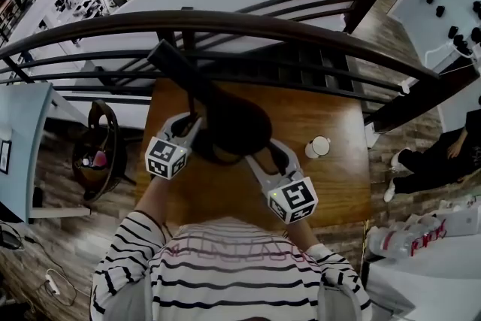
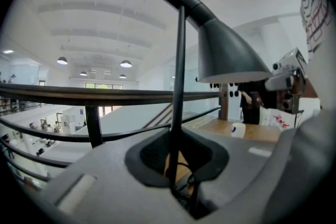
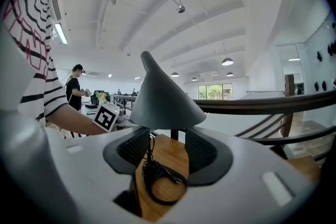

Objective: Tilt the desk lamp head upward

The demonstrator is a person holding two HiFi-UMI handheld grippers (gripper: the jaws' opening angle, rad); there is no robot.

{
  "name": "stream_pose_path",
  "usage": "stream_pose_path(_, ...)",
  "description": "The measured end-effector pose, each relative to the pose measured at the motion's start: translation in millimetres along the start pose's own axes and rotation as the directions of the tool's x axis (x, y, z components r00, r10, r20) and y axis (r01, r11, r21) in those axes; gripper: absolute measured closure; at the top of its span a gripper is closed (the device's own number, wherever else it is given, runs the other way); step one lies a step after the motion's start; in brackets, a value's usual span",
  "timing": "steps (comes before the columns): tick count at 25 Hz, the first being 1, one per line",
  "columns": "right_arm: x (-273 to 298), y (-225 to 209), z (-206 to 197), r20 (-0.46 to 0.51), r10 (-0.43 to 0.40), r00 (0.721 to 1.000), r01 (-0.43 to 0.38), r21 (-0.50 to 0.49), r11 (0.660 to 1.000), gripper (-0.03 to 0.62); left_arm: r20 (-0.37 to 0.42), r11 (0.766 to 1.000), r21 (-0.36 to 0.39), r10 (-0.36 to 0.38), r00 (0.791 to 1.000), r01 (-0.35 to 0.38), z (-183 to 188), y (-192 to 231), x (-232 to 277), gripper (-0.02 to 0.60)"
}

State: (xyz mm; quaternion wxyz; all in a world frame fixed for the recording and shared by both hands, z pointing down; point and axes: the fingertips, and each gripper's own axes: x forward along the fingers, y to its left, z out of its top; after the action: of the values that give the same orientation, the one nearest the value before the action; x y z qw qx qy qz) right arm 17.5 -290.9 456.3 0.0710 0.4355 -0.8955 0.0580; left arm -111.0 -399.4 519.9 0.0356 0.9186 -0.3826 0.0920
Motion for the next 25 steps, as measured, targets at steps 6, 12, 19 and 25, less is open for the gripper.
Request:
stream_pose_path(6, -16, -8, 19, 0.029, -0.032, 0.999, 0.034, -0.079, 0.996, 0.391, 0.014, 1.000, -0.004, 0.023, 1.000, -0.023, -3, 3, 1, 0.531)
stream_pose_path(12, -34, -15, 38, 0.042, -0.032, 0.999, 0.038, -0.149, 0.988, 0.390, 0.018, 0.999, -0.005, 0.033, 0.999, -0.033, 0, 0, 2, 0.529)
stream_pose_path(19, -58, -28, 74, 0.097, -0.056, 0.994, 0.072, -0.170, 0.983, 0.391, 0.019, 0.999, -0.021, 0.045, 0.999, -0.045, 1, 0, 0, 0.529)
stream_pose_path(25, -62, -33, 90, 0.121, -0.056, 0.991, 0.077, -0.177, 0.981, 0.393, 0.019, 0.998, -0.034, 0.056, 0.998, -0.056, 3, 0, -4, 0.528)
